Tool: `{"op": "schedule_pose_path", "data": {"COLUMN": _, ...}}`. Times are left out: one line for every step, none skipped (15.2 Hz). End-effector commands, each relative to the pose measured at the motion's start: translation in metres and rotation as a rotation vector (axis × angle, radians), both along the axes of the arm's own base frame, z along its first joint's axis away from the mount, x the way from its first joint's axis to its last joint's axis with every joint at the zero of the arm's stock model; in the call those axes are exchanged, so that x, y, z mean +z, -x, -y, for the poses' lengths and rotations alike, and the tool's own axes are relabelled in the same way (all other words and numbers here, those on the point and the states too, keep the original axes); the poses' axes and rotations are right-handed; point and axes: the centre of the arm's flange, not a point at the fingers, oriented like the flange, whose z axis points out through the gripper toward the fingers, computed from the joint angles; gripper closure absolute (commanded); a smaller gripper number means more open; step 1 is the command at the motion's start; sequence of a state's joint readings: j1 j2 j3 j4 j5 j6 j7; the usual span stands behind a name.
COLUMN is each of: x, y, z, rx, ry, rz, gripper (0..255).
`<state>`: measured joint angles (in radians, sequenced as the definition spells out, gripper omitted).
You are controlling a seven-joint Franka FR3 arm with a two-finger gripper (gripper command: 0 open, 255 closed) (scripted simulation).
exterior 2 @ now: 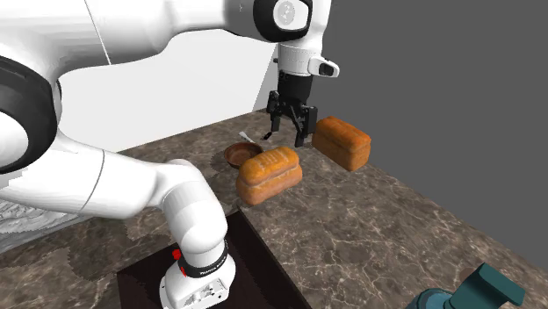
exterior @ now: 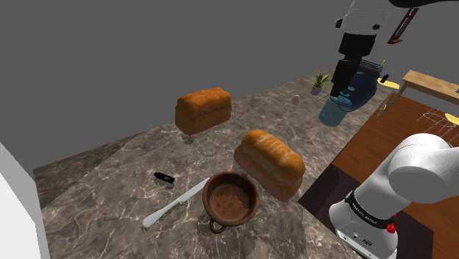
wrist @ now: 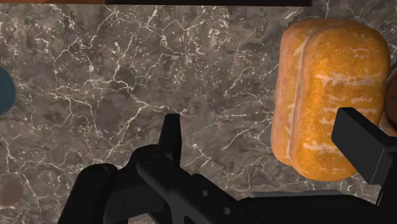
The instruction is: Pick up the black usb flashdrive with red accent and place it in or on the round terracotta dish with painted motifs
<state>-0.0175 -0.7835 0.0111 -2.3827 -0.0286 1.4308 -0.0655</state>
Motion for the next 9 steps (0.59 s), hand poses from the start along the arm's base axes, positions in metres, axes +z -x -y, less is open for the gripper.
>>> {"op": "schedule_pose_path", "data": {"x": 0.000, "y": 0.000, "z": 0.000, "rx": 0.000, "ry": 0.000, "rz": 0.000, "gripper": 0}}
{"op": "schedule_pose_path", "data": {"x": -0.007, "y": -0.006, "z": -0.009, "rx": 0.008, "ry": -0.003, "rz": 0.005, "gripper": 0}}
{"op": "schedule_pose_path", "data": {"x": -0.015, "y": -0.012, "z": -0.017, "rx": 0.016, "ry": -0.005, "rz": 0.009, "gripper": 0}}
{"op": "schedule_pose_path", "data": {"x": -0.022, "y": -0.017, "z": -0.026, "rx": 0.024, "ry": -0.008, "rz": 0.014, "gripper": 0}}
{"op": "schedule_pose_path", "data": {"x": -0.029, "y": -0.023, "z": -0.035, "rx": 0.033, "ry": -0.010, "rz": 0.019, "gripper": 0}}
{"op": "schedule_pose_path", "data": {"x": -0.036, "y": -0.029, "z": -0.043, "rx": 0.041, "ry": -0.013, "rz": 0.024, "gripper": 0}}
{"op": "schedule_pose_path", "data": {"x": -0.043, "y": -0.034, "z": -0.052, "rx": 0.049, "ry": -0.016, "rz": 0.028, "gripper": 0}}
{"op": "schedule_pose_path", "data": {"x": -0.050, "y": -0.040, "z": -0.061, "rx": 0.057, "ry": -0.018, "rz": 0.033, "gripper": 0}}
{"op": "schedule_pose_path", "data": {"x": -0.057, "y": -0.045, "z": -0.070, "rx": 0.065, "ry": -0.021, "rz": 0.038, "gripper": 0}}
